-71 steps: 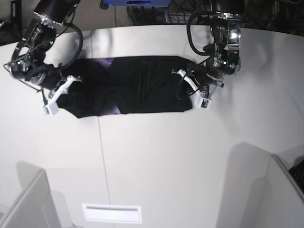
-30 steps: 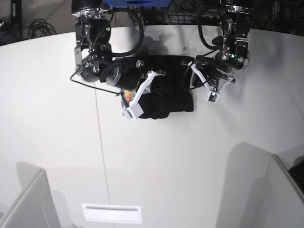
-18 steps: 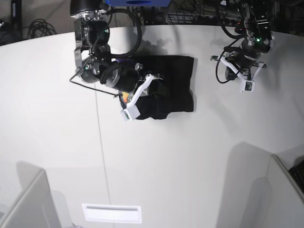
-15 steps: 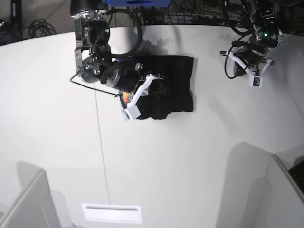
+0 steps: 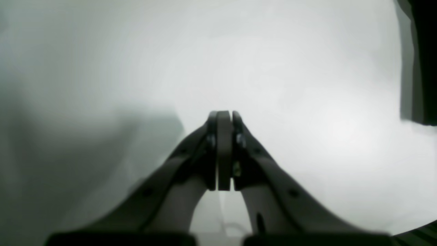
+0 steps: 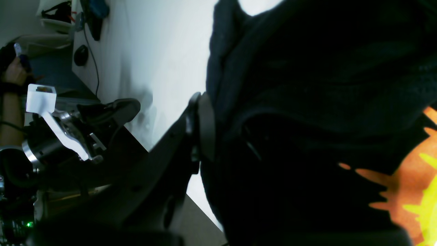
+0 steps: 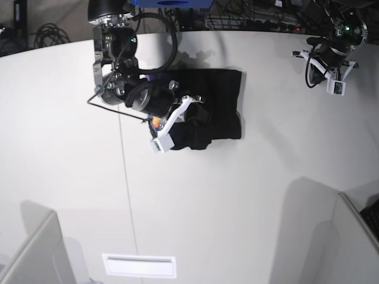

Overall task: Fold the T-shirt properly
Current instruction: 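Open the left gripper and lift it away from the bundle, then hold the bundle with the right gripper and flip it over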

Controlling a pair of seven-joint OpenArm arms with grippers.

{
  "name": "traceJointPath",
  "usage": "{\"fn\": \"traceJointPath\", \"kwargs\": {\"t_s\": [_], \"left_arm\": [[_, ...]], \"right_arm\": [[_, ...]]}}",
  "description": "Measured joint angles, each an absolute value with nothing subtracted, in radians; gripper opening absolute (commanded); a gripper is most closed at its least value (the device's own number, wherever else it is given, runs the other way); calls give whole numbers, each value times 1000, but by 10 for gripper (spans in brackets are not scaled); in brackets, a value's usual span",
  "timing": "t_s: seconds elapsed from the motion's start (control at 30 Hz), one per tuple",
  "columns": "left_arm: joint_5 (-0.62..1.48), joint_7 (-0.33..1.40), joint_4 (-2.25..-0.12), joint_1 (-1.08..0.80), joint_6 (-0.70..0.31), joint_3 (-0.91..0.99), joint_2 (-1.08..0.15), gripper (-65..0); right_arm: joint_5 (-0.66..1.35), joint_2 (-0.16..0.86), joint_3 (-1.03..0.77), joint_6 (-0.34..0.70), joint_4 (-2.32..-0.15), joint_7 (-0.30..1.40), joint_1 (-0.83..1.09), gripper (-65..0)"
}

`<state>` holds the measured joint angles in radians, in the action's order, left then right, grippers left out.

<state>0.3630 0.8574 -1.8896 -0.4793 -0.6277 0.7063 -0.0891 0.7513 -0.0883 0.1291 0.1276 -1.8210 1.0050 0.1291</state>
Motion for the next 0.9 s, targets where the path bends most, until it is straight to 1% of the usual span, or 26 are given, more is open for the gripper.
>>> {"fn": "traceJointPath", "kwargs": {"t_s": [0.23,0.33,0.43,0.5,0.57,0.67,0.7,0.73,0.8,0.9], "left_arm": [[363,858,-1890,-479,-629,761,-89,-650],[363,858,-1890,-479,-629,785,-93,-650],[363,857,-1890,-479,-629,798,-96,-650],[363,857,-1890,-477,-629,805,-97,-650],[363,857,-1890,-477,-629,807,-98,-650],[363,857,-1890,-477,-629,806,-97,-650],[363,857,-1890,-476,-629,806,-98,-650],[363,858,-1890,-474,-629,807,-100,-650],[363,857,-1890,-469,-629,806,-100,-650],[363,857,-1890,-469,-629,806,-100,-650]], "right_arm": [[755,-89,129,127,-1766,1003,128,-650],[755,-94,128,127,-1759,1004,128,-576],[753,-111,128,127,-1759,1005,122,-543],[754,-115,131,127,-1758,1005,109,-506],[748,-108,167,126,-1758,994,96,-444],[754,-111,249,119,-1758,1002,80,-324],[762,-113,272,100,-1752,1001,73,-294],[762,-117,290,63,-1744,1000,68,-279],[758,-114,315,7,-1732,1003,58,-279],[751,-108,339,-4,-1731,996,39,-281]]}}
